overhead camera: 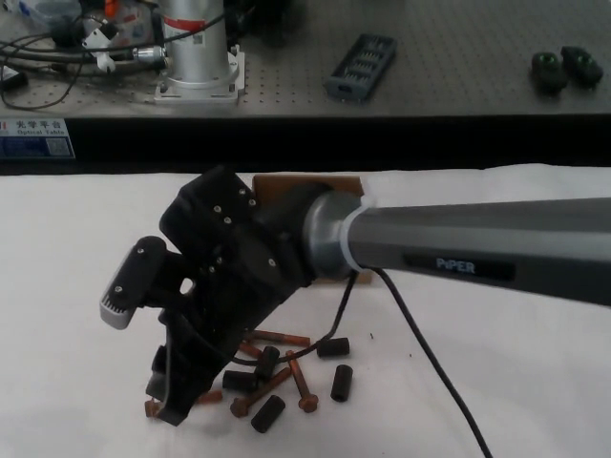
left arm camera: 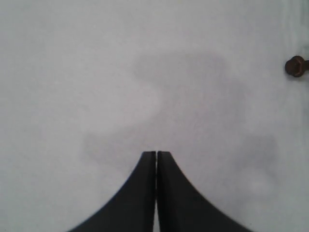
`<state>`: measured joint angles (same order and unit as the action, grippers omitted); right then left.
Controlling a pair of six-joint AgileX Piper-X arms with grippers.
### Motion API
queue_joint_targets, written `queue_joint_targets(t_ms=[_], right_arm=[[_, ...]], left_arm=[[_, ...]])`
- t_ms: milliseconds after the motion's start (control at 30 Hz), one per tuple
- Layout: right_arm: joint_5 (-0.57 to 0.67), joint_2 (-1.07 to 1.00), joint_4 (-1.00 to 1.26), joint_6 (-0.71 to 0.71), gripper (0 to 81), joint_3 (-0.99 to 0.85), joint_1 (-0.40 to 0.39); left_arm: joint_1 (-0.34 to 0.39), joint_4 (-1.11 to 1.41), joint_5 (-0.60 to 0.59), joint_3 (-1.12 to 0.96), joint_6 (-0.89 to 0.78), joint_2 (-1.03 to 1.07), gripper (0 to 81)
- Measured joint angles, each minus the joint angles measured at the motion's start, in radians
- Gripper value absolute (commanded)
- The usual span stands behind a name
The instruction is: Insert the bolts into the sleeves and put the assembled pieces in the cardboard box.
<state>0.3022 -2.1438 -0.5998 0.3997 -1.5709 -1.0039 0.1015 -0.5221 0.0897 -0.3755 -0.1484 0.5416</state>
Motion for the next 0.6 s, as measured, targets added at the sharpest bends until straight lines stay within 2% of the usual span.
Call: queue_joint_targets(t_ms=[467, 600], right_arm=[[-0.002, -0.039, -0.047, 0.0, 31.9, -0.005, 0.0], [-0.004, -0.051, -0.045, 0.0, 25.6, -0.007, 0.0]], left_arm=[[0.0, 0.0, 0.0, 0.0, 0.0, 0.0, 0.6], [0.0, 0.0, 0.0, 0.0, 0.0, 0.0, 0.6]])
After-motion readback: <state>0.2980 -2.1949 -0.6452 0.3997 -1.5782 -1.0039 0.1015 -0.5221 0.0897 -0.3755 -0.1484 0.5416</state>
